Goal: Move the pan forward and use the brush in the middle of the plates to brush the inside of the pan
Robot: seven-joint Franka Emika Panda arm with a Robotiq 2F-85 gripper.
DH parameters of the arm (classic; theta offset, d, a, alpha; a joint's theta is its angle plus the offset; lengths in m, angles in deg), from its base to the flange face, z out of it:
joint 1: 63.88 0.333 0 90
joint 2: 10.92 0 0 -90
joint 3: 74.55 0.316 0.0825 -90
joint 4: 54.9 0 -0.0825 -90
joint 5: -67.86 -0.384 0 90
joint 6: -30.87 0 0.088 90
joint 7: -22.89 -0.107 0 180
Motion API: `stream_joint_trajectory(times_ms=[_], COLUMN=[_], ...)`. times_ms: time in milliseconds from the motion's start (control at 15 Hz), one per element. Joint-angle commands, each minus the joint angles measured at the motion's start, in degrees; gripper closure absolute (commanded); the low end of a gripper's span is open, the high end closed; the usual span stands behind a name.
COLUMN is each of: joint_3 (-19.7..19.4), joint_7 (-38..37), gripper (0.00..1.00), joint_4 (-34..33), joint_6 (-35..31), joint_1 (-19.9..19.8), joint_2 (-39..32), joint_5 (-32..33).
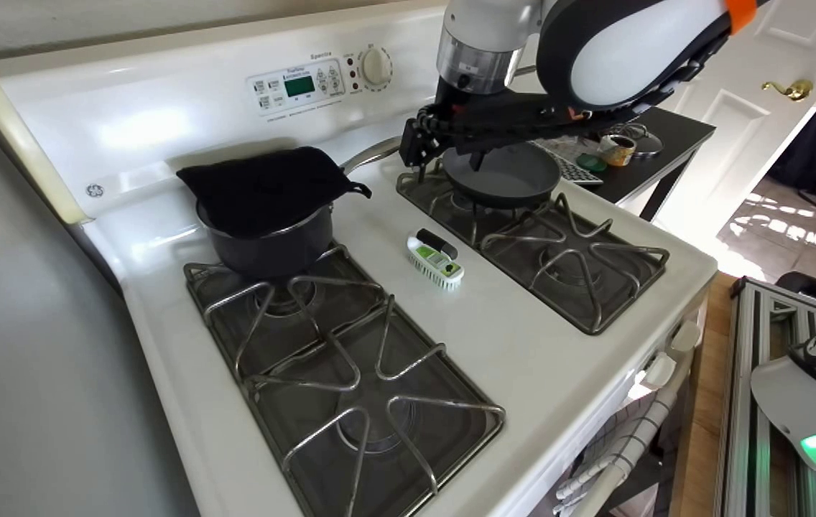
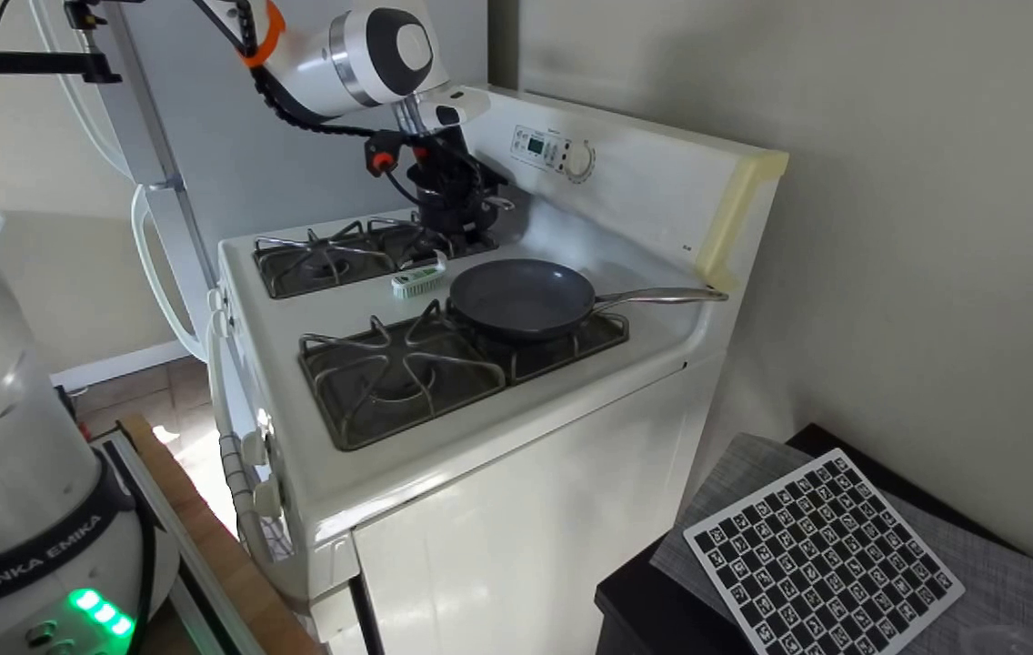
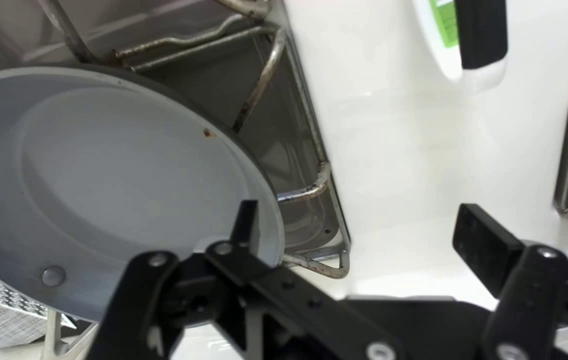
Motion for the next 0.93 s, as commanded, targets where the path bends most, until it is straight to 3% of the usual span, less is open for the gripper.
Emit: stream_joint_trajectory(times_ms=[0,600,867], joint_3=[1.66,7.11,7.41], joint_7=[-2.1,4.03,6.74], gripper=[0.0,0.0,0.0], joint_4=[0.32,1.9,1.25], joint_6=[0.43,2.41,5.34], joint_1=[-1.16,0.13,-0.08], joint_2=[0.6,1.59,-0.59], joint_5=[0.54,-11.26,-9.99])
